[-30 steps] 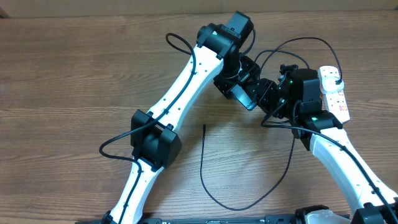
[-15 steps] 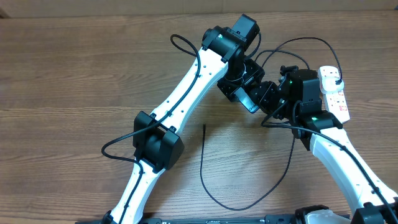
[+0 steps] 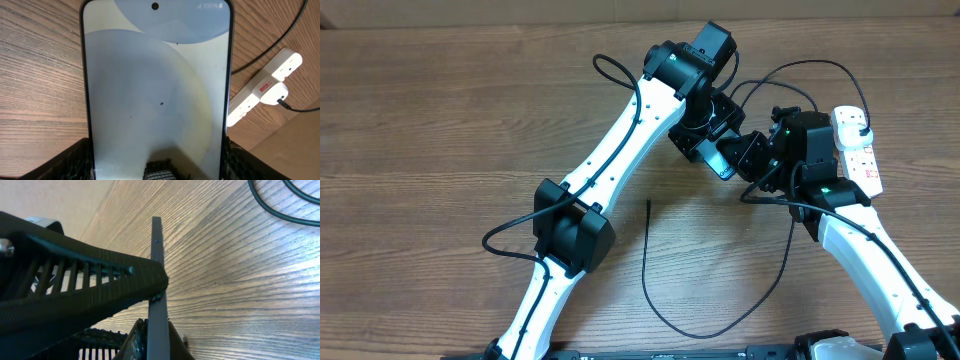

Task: Plug charger to phone and switch on socket
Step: 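Release the smartphone from the left gripper and pull the left arm back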

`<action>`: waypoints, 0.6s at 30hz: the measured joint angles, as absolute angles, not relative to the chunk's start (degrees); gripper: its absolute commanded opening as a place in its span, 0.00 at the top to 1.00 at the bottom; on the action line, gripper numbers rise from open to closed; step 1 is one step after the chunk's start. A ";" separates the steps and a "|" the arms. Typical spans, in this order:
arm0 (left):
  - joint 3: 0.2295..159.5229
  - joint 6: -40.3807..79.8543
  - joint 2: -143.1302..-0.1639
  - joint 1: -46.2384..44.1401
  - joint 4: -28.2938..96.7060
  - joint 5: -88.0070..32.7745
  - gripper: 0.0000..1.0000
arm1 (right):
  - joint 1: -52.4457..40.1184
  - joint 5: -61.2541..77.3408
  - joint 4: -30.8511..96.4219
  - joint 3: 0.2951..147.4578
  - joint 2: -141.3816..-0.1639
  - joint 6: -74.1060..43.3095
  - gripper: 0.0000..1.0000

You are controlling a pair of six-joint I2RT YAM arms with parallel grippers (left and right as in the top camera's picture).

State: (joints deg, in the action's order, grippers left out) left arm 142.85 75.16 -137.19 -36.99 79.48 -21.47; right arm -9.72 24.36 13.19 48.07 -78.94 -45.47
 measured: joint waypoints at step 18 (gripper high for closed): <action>142.89 75.44 -137.14 -36.97 79.40 -21.45 0.00 | -9.85 24.49 13.17 48.07 -78.98 -45.19 0.96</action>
